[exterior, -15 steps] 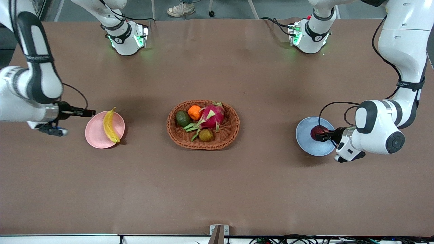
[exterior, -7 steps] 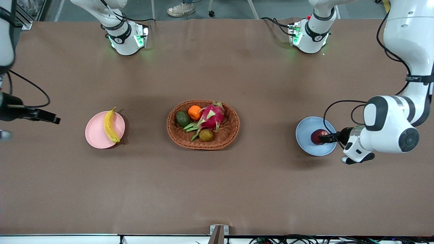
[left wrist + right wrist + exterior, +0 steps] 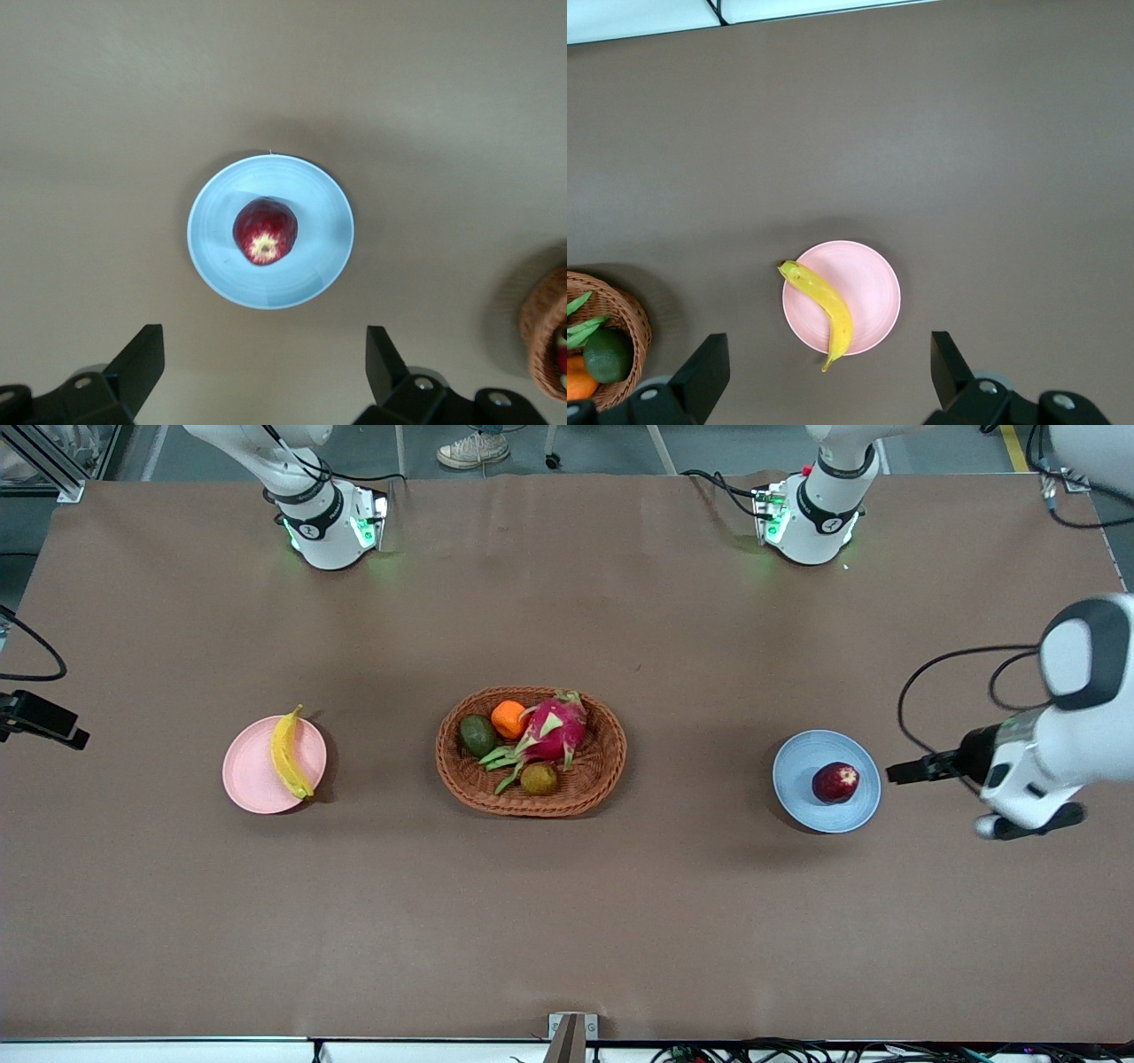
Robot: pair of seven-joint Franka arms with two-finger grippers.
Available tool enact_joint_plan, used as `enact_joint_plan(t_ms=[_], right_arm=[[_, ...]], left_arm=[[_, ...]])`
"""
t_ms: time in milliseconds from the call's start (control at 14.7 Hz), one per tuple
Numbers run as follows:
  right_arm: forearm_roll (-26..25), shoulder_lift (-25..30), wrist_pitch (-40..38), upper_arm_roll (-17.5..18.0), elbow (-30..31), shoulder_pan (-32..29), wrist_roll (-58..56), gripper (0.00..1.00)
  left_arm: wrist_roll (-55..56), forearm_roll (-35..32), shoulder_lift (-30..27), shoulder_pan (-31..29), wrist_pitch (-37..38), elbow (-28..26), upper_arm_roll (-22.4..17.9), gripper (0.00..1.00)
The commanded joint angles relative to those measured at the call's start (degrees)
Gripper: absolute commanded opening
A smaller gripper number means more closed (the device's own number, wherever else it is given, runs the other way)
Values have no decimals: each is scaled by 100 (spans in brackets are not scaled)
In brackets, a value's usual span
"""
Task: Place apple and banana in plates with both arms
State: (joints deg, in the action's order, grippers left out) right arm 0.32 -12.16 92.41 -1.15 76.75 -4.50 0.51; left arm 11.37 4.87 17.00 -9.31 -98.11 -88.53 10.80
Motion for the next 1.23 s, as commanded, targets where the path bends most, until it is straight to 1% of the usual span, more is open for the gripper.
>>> enact_joint_plan(t_ms=[0,136,272,340,409,477,545,749,953,1021,1157], right_arm=[[-67,161,-38,18,121,2,11,100],[-67,344,66,9,357,11,2,100],[-128,686,381,1,848,20,-33,100],[-129,871,470,1,1103,20,-42,100],[-129,908,384,9,1123,20,-42,100],[-129,917,235,9,1123,2,-68,100],[-129,934,130,9,1132,-7,-68,100],[-94,996,268,9,1255,11,-51,100],[-94,1180,480,9,1544,11,-94,100],[-128,1250,497,18,1615,28,-103,100],[-138,1312,506,27,1668,29,-103,100]], left_arm=[[-38,-169,-644,8,458,-42,-34,100],[-47,-337,-742,17,1001,317,18,100],[-73,-285,-839,17,1617,695,54,100],[-56,-302,-874,25,1759,784,80,100],[-73,-302,-1013,43,1821,793,54,100],[-108,-311,-1215,104,1822,741,45,100],[-117,-328,-1278,270,1822,688,-25,100],[-117,-372,-1533,683,1752,460,-227,100],[-318,-460,-1752,834,1489,162,-324,100],[-476,-460,-1884,843,1314,-40,-394,100],[-671,-469,-2130,834,1111,-374,-394,100]])
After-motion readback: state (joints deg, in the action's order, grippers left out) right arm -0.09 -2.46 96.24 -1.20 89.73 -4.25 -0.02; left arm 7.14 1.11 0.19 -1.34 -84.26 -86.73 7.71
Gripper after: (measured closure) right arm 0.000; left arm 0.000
